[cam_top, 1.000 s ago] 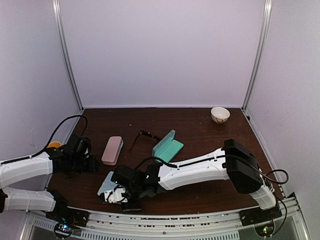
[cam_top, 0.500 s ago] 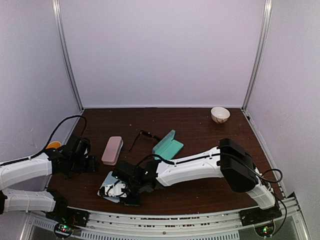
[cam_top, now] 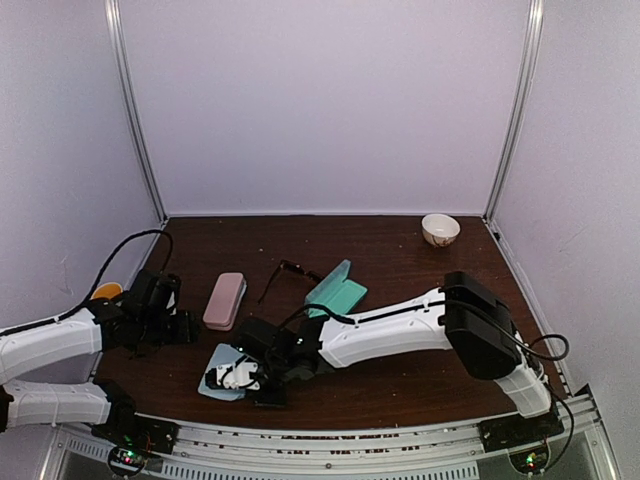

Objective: Organize the sunglasses
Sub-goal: Move the glasses cleaning cloth to the center of the board.

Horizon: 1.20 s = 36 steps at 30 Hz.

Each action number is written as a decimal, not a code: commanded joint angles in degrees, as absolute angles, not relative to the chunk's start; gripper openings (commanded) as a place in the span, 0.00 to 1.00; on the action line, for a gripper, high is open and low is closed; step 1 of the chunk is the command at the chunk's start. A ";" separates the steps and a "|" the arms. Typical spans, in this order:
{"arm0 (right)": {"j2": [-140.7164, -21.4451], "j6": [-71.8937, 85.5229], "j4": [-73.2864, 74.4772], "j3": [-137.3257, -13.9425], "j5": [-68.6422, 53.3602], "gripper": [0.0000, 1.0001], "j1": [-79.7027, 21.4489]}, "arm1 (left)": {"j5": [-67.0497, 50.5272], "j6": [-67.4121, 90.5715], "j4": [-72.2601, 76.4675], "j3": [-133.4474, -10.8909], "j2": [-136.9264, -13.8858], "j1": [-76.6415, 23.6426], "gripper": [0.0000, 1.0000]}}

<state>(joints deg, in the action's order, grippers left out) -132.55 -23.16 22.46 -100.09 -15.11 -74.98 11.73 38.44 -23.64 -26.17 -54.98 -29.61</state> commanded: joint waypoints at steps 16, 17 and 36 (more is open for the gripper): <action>-122.60 -24.52 23.29 -83.22 -13.80 0.00 -70.26 | -1.11 33.20 -15.82 -25.05 -56.07 -29.21 0.53; -122.18 -24.56 23.40 -82.55 -14.08 0.00 -70.10 | -1.74 33.04 -15.52 -25.05 -56.12 -29.15 0.53; -112.91 -21.01 18.02 -66.51 -14.00 0.00 -68.03 | -8.86 27.02 -11.15 -28.73 -62.01 -34.52 0.49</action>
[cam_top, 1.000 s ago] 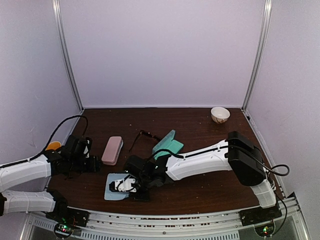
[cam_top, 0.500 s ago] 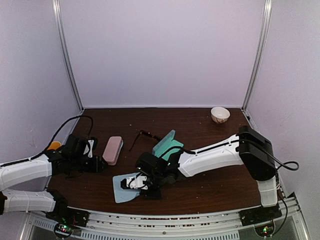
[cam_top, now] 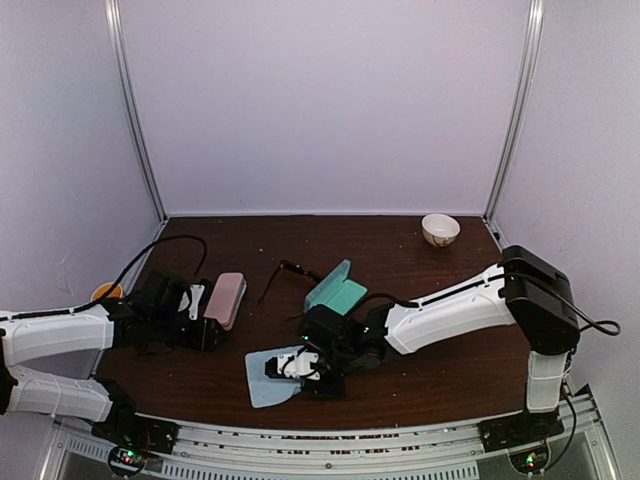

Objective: Organize the sunglasses
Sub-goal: Move the glasses cleaning cloth to the center of the board.

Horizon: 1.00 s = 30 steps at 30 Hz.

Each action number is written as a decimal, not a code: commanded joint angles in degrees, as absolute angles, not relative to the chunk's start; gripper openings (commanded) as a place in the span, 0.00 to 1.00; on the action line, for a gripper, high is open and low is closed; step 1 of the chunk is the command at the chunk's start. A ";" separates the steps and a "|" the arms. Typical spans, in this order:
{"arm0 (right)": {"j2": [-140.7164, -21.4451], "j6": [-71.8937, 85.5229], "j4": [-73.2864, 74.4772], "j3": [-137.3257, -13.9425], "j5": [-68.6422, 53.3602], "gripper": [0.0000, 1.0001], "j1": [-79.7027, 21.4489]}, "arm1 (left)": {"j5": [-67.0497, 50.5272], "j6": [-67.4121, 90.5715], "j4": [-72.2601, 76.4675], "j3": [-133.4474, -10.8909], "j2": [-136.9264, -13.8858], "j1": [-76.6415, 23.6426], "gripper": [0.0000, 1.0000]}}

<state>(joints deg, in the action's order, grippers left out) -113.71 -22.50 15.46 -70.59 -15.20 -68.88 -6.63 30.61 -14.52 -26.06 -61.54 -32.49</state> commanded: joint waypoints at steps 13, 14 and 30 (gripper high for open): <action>-112.50 -20.33 16.15 -64.90 -15.18 0.00 -67.30 | -5.61 16.73 -5.76 -28.08 -61.82 -50.64 0.46; -112.50 -20.24 15.98 -64.78 -15.34 0.00 -67.19 | -5.51 15.56 -4.91 -27.78 -62.08 -51.91 0.46; -109.75 -20.69 16.07 -60.15 -11.79 0.00 -66.00 | -7.07 5.60 3.98 -25.22 -69.30 -61.70 0.42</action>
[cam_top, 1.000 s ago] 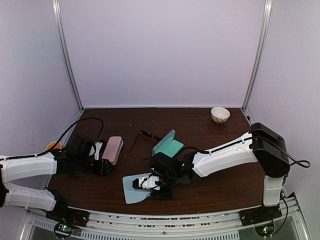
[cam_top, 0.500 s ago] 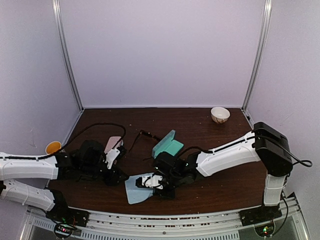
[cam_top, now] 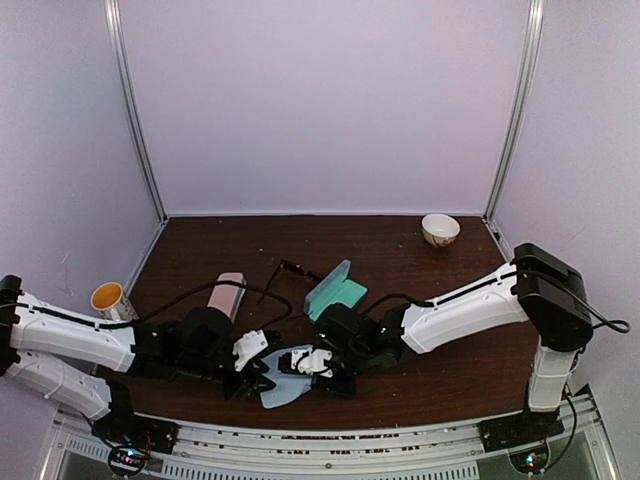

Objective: Organize the sunglasses
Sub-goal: Move the glasses cleaning cloth to the center of the board, then pick up the glasses cleaning cloth from the center of the board.

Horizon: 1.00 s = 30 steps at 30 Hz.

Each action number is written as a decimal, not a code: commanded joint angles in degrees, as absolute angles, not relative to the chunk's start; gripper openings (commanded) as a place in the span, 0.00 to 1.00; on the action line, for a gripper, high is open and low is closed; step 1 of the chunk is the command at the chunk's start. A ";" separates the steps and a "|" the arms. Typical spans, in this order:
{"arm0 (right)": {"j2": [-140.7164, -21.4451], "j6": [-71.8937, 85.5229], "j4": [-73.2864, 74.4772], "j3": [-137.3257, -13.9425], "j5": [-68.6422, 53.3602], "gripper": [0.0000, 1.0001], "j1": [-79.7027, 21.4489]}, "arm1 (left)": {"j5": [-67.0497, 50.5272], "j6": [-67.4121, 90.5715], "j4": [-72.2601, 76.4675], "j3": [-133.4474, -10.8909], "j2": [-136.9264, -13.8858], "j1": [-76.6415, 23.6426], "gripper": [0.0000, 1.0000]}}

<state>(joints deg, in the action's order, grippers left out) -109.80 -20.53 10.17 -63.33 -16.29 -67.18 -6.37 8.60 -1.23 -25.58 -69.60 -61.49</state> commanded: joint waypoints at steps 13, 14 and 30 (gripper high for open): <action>-109.18 -17.79 11.94 -56.85 -13.02 0.00 -65.60 | -7.43 -2.36 7.47 -22.87 -69.80 -65.54 0.37; -109.27 -17.63 11.47 -56.68 -13.23 0.00 -65.58 | -7.43 -2.90 7.21 -23.59 -71.16 -65.92 0.37; -109.07 -16.53 8.91 -55.03 -13.62 0.00 -65.57 | -8.79 -6.75 2.69 -27.39 -77.26 -67.41 0.29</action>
